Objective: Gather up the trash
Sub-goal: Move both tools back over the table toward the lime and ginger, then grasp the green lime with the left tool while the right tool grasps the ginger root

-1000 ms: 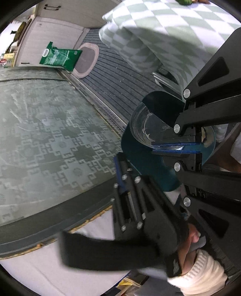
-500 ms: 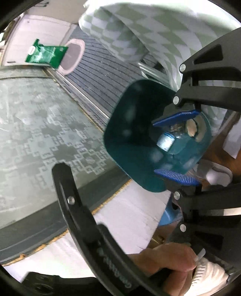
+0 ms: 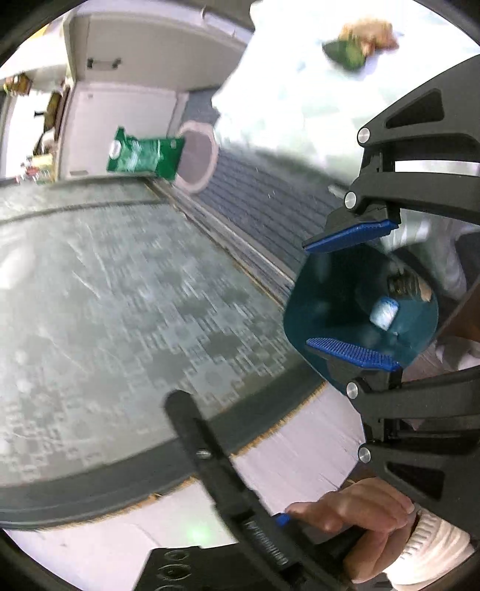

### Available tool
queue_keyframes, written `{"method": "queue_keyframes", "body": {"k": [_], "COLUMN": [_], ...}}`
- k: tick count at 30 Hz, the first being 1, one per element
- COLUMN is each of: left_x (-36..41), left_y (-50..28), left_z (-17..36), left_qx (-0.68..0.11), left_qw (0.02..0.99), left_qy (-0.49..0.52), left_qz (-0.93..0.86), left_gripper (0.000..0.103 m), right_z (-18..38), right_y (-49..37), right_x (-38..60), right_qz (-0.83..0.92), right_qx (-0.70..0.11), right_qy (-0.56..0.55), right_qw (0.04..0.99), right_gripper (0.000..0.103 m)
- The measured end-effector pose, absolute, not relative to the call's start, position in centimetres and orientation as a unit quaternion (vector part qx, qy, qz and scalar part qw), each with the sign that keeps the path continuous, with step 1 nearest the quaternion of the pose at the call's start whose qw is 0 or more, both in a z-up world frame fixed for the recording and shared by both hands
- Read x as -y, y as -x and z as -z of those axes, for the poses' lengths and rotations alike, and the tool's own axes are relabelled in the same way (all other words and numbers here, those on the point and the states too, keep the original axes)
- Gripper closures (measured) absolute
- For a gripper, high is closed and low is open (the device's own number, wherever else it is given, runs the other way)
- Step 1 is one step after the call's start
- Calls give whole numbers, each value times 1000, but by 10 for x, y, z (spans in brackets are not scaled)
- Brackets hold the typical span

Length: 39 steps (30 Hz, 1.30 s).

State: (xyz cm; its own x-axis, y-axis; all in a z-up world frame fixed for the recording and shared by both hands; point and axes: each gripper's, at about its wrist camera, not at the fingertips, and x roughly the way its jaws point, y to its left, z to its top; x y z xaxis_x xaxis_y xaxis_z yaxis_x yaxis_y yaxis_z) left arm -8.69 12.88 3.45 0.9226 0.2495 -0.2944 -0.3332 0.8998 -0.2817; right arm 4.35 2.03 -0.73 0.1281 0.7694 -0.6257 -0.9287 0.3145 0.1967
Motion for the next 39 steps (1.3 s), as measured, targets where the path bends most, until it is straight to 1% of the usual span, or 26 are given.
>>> {"method": "queue_keyframes", "body": {"k": [7, 10, 12, 16, 20, 26, 30, 38, 39], "left_x": [-98, -85, -77, -62, -41, -12, 2, 5, 4], "left_y": [57, 42, 31, 11, -19, -58, -77, -103, -104], "left_z": [-34, -31, -27, -19, -10, 6, 14, 24, 26], "left_qx": [-139, -150, -158, -182, -221, -273, -288, -309, -312], "left_qw": [971, 972, 972, 969, 965, 956, 953, 944, 942], "left_qy": [155, 151, 148, 148, 134, 104, 83, 103, 107], "left_qz": [-117, -103, -94, -80, -54, -43, -44, -58, -62], "left_gripper": [82, 75, 68, 64, 55, 54, 54, 54, 57], "right_z": [-12, -12, -12, -9, -3, 3, 5, 15, 16], "right_y": [-88, -103, -112, -126, -142, -158, -163, -172, -173], "right_x": [36, 60, 76, 104, 125, 144, 154, 165, 165], "right_qz": [-519, -497, -483, -458, -439, -427, -424, -423, -424], "right_qx": [-320, -321, -321, -324, -333, -346, -349, -362, -363], "right_qy": [91, 80, 77, 72, 59, 43, 39, 39, 42], "right_qw": [787, 802, 811, 825, 832, 835, 834, 830, 829], "right_gripper": [54, 54, 54, 54, 54, 54, 54, 54, 54]}}
